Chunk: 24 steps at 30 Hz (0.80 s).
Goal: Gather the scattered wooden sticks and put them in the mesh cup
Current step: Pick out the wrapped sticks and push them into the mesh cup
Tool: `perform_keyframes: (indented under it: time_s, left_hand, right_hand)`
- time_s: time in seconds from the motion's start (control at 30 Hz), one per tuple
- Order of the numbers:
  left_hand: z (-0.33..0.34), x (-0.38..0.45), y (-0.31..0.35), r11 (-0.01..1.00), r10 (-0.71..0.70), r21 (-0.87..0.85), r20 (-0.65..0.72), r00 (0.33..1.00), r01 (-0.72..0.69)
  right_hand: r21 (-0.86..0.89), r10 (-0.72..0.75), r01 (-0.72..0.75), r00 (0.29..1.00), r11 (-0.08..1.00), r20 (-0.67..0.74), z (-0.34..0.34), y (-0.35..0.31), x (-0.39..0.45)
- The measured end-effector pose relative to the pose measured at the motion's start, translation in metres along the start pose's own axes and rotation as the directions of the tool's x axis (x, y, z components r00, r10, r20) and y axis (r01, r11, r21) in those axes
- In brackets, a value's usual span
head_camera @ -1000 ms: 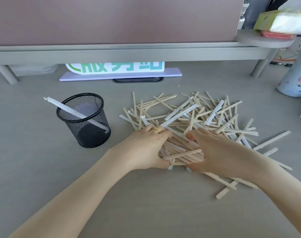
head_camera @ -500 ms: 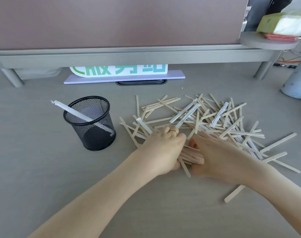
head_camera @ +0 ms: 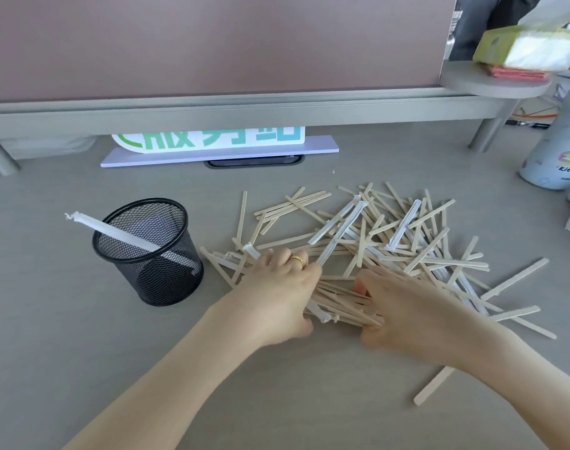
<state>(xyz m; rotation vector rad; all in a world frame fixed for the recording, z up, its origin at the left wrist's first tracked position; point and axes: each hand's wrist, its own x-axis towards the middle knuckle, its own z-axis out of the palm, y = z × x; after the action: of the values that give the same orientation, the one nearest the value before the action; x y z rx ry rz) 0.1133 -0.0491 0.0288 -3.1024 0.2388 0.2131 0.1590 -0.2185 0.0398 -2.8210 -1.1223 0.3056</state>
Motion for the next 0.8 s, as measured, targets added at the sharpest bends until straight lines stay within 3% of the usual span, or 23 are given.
perform_keyframes:
  time_s: [0.13,0.53,0.8]
  left_hand:
    - [0.000,0.000,0.003,1.000,-0.004,-0.019,-0.064,0.998,0.002]
    - [-0.001,0.004,0.012,0.997,-0.070,0.031,0.024,0.997,0.069]
    - [-0.009,0.008,0.005,0.972,-0.130,-0.172,0.174,0.976,0.160]
  right_hand:
    - [0.047,-0.027,0.026,0.999,0.999,0.019,-0.002,0.007,0.002]
    - [0.040,-0.137,0.135,0.990,0.990,0.044,0.001,0.009,0.008]
    - [-0.026,-0.180,0.182,0.981,0.983,0.076,-0.001,0.006,0.011]
